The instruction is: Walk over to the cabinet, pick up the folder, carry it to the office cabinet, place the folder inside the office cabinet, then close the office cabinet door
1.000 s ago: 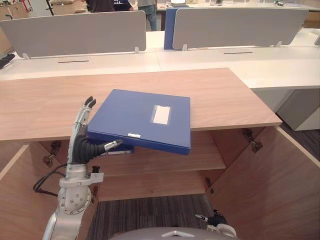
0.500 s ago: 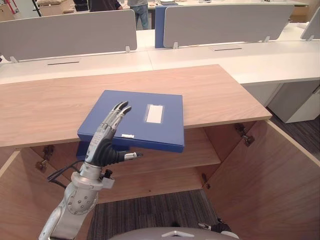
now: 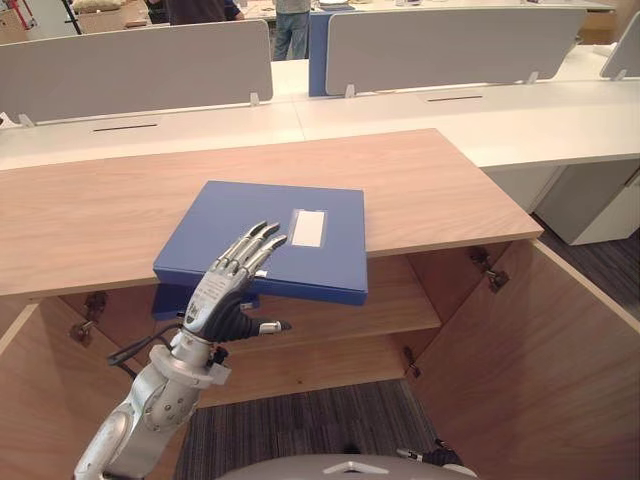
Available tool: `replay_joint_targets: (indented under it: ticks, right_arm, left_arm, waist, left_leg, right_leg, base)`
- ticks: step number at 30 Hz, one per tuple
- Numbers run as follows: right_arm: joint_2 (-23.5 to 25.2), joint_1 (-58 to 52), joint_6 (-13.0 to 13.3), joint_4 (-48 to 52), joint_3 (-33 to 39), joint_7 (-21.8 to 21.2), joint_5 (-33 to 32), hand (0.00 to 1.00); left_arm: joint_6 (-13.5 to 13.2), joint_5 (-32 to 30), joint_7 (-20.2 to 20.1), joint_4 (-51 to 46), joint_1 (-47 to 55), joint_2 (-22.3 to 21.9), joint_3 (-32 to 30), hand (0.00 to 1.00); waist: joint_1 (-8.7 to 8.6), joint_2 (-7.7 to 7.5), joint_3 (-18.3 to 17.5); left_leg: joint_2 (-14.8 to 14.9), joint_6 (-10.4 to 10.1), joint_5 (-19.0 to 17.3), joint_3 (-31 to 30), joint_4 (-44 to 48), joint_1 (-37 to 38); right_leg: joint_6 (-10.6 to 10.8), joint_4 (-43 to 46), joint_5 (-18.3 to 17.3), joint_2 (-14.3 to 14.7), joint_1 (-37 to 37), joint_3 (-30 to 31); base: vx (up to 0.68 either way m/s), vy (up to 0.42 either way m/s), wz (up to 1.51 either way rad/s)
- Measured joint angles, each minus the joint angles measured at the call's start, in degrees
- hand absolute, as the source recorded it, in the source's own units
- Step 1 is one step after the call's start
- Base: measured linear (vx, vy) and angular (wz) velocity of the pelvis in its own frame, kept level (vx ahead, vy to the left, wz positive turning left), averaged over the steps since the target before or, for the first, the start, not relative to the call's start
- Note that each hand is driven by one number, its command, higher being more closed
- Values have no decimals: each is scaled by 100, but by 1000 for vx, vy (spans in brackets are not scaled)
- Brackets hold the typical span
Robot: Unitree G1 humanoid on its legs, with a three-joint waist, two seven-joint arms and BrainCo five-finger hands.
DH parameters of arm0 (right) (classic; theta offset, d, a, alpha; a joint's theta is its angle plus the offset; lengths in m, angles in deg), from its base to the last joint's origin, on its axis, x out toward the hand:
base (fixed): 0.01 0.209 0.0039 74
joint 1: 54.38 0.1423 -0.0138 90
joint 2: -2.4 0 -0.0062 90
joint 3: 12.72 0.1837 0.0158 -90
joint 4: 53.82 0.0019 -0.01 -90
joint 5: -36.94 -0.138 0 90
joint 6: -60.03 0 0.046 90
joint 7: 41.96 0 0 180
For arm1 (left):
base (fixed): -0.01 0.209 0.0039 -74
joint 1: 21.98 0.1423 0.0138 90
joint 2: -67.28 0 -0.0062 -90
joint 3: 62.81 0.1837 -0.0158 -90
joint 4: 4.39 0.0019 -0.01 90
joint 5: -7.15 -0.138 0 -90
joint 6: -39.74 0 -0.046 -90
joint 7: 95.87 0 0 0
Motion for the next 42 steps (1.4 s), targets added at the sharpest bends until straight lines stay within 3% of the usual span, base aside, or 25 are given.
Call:
replay_joint_targets:
  ticks: [7,30,31,42]
  right_arm:
    - [-6,-32,0,6,-1,1,-1,0]
    - [-22,-91,-35,41,60,7,-1,0]
    - [-22,-91,-37,41,60,7,-1,0]
    - [-30,-91,-44,82,74,5,-7,0]
  left_arm:
    - [121,-520,145,169,-21,-49,66,0]
    - [669,-1548,636,1018,-261,-1051,105,0]
    - [674,-1573,636,1039,-287,-1049,104,100]
    - [834,-1996,762,1274,-570,-1254,114,100]
  waist:
    - [-52,16,-9]
    - [-229,131,-84]
    - [-230,130,-84]
    - [-297,145,-100]
  left_leg:
    - [2,-35,-12,-5,-99,75]
    - [7,-29,-33,50,-208,83]
    - [7,-30,-34,50,-208,82]
    - [17,-36,-38,48,-232,70]
  right_leg:
    - [32,-41,3,0,26,-7]
    - [45,-45,-26,19,-61,12]
    - [45,-45,-26,19,-62,11]
    - [53,-46,-63,28,-92,15]
  base:
    - [0,0,0]
    - [0,3,0]
    - [0,0,0]
    - [0,0,0]
